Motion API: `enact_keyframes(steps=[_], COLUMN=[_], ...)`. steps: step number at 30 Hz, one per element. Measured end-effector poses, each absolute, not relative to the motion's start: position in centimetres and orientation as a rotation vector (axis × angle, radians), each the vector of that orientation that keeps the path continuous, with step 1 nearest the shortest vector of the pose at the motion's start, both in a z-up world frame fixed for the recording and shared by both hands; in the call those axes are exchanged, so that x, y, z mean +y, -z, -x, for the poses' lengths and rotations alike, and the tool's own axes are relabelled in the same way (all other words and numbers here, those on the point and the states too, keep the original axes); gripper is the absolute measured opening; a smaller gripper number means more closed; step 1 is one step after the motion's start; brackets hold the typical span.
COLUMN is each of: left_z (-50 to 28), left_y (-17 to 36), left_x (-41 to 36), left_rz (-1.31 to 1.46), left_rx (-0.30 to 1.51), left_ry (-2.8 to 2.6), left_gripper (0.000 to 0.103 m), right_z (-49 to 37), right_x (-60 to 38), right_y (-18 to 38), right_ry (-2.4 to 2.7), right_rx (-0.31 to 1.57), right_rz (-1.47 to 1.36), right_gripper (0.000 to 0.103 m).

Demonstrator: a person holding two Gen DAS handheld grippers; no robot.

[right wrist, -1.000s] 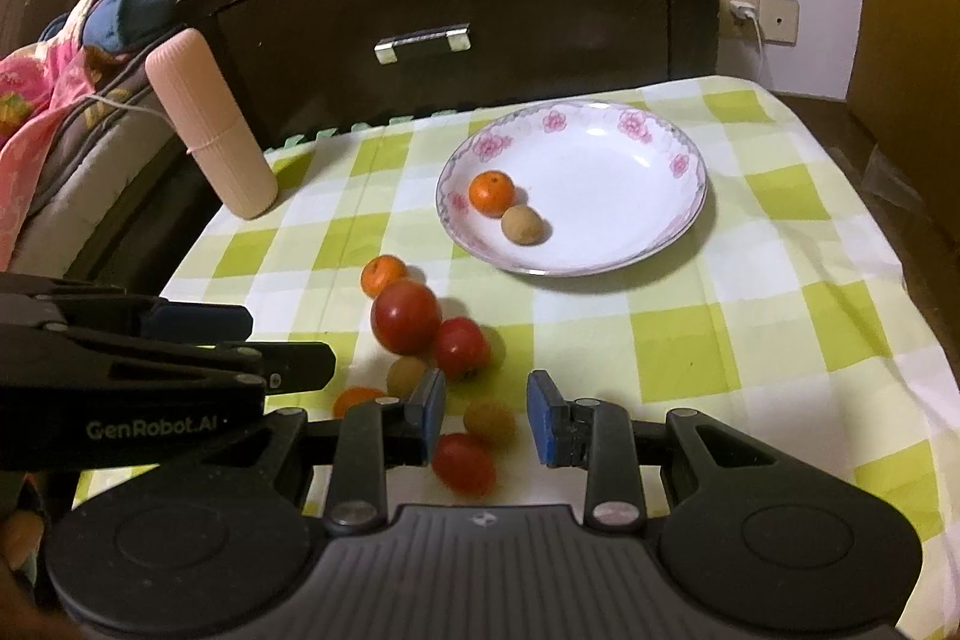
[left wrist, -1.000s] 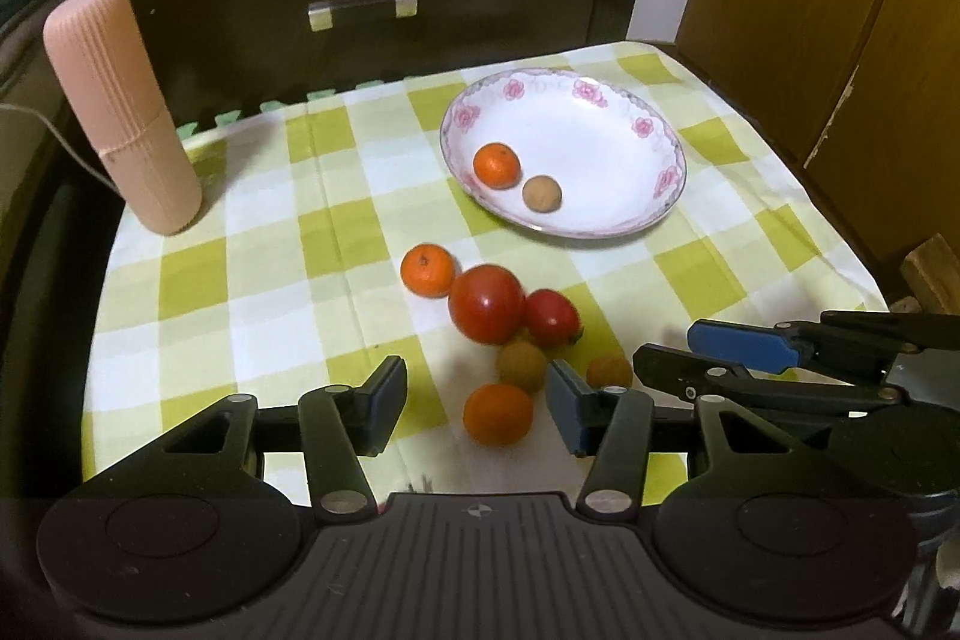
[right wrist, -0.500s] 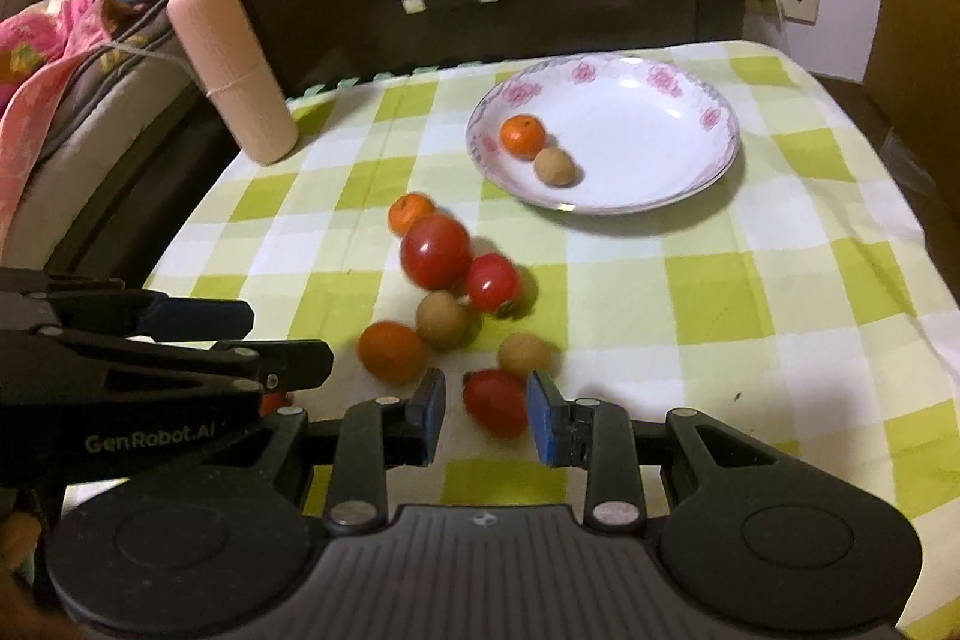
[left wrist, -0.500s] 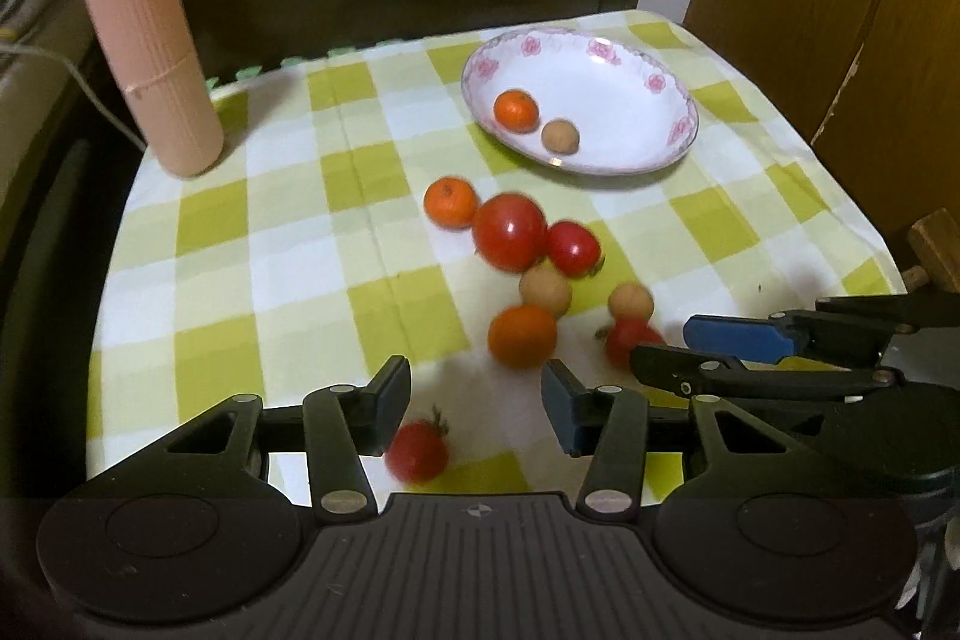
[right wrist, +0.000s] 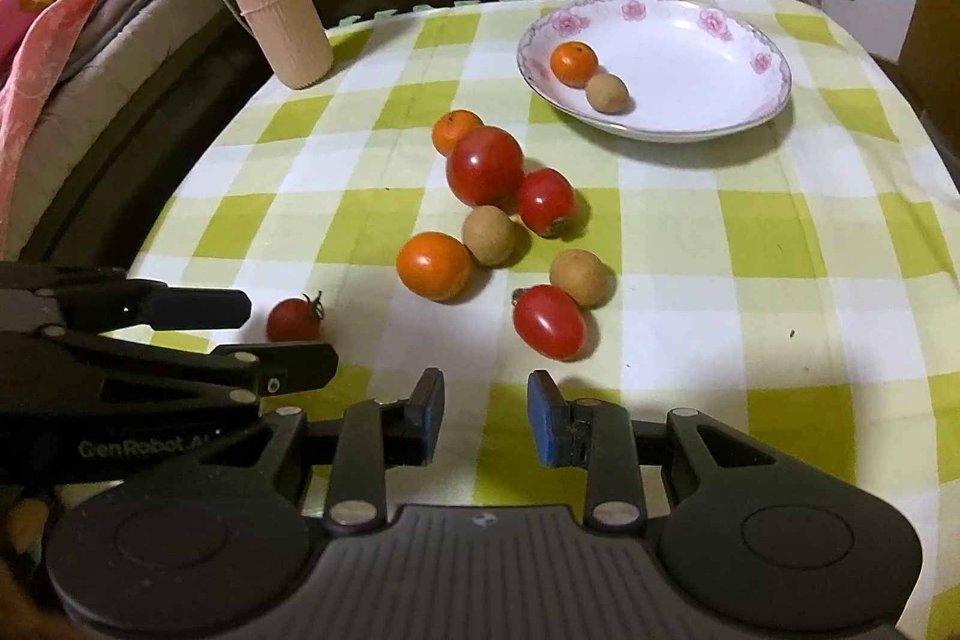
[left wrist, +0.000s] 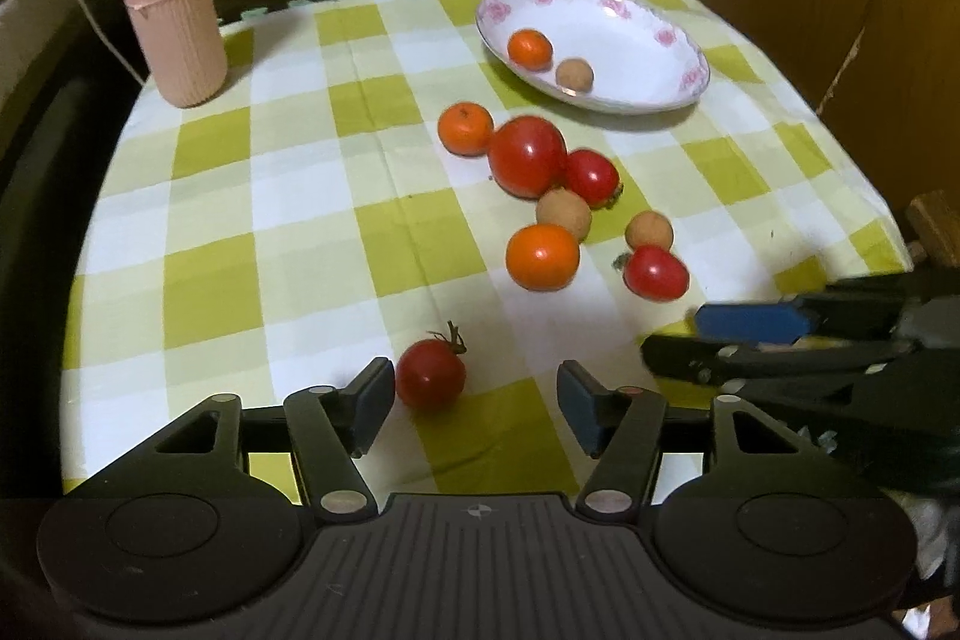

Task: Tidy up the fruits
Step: 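Grasp a red cherry tomato with the left tool while the right tool grasps another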

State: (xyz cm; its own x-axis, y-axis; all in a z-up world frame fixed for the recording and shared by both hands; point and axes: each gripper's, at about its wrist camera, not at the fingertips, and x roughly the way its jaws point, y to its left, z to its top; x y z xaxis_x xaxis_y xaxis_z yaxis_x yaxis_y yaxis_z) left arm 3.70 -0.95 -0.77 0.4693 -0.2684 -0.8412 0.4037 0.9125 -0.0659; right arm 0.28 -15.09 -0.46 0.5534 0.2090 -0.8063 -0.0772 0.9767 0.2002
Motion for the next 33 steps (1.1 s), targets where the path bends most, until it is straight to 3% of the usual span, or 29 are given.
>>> enact_keyframes(steps=[29,33], left_z=[-4.4,-4.4], left_y=[2.4,2.3], left_x=[-1.4,-1.2], left_rz=[-0.178,-0.171], left_rx=[1.016,1.014], left_ry=[0.421,0.402], left_gripper=[0.066,0.057], right_z=[-3.3,-3.4], right_x=[-16.4,-16.0], right_y=[2.0,1.9], right_ry=[-0.192,-0.185], right_rx=[0.931,0.932], right_rz=[-0.104,-0.078], right_gripper=[0.037,0.034])
